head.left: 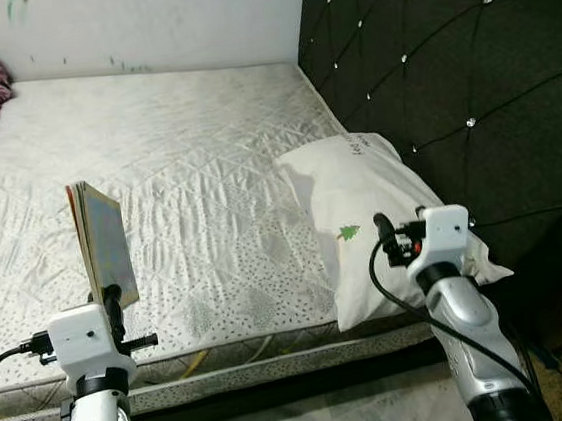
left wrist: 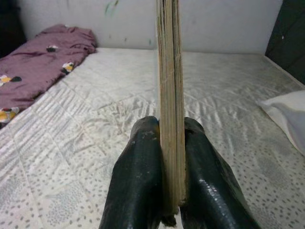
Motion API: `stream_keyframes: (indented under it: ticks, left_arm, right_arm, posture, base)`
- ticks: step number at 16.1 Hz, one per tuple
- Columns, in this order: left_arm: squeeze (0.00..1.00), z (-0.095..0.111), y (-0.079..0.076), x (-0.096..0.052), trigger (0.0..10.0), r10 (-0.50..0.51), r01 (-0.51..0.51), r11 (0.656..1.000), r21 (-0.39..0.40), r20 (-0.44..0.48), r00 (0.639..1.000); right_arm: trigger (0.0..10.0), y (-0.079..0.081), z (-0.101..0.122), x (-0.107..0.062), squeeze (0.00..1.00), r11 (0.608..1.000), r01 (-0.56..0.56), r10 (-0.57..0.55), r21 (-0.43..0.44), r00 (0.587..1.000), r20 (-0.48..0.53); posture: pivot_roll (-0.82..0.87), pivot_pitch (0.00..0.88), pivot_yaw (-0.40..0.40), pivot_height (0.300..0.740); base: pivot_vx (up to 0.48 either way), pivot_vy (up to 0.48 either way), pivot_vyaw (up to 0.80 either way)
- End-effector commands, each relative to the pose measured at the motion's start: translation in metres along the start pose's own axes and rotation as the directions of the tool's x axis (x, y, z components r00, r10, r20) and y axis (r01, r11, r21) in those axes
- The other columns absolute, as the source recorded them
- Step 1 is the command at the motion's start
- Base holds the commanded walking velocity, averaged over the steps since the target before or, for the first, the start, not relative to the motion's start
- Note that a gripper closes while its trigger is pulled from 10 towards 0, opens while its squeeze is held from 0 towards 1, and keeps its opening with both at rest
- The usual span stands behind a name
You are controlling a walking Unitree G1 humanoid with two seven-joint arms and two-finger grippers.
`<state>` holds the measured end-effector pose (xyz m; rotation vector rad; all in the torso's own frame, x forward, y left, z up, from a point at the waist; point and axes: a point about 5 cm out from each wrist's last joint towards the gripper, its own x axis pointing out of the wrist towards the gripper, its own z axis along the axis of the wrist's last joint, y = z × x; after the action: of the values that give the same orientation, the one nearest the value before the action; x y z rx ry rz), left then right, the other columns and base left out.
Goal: Clean up the room
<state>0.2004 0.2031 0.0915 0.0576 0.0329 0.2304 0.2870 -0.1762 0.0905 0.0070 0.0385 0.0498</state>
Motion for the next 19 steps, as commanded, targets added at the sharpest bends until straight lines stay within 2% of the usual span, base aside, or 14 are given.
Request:
stream_keyframes:
  ticks: [1,4,9,19]
  left_arm:
    - [0.00,0.0129,-0.0056,0.0004,10.0,-0.034,0.034,0.999,-0.009,0.051,0.998]
    - [0.00,0.0182,-0.0104,0.0039,10.0,-0.084,0.086,0.996,-0.022,0.062,0.995]
    - [0.00,0.0201,-0.0097,0.0050,10.0,-0.102,0.103,0.995,-0.016,0.058,0.993]
    - [0.00,0.0205,-0.0130,0.0053,10.0,-0.109,0.110,0.994,-0.027,0.056,0.993]
  right_arm:
    - [10.0,-0.0016,0.0055,-0.0014,0.00,1.000,-0.002,0.002,-0.010,1.000,0.010]
    - [10.0,-0.0006,0.0043,-0.0039,0.00,1.000,-0.006,0.006,-0.010,1.000,-0.015]
    - [10.0,-0.0007,0.0053,-0.0059,0.00,1.000,0.000,0.000,-0.008,1.000,-0.027]
    - [10.0,0.0009,0.0076,-0.0039,0.00,1.000,-0.011,0.011,-0.020,0.999,-0.031]
  posture:
    - [0.00,0.000,-0.073,0.740]
    - [0.00,0.000,-0.063,0.740]
    - [-0.01,0.000,-0.058,0.740]
    - [-0.01,0.000,-0.066,0.740]
  base:
    - [0.000,0.000,0.00]
    - [0.000,0.000,0.00]
    - [0.000,0.000,-0.73]
    - [0.000,0.000,0.00]
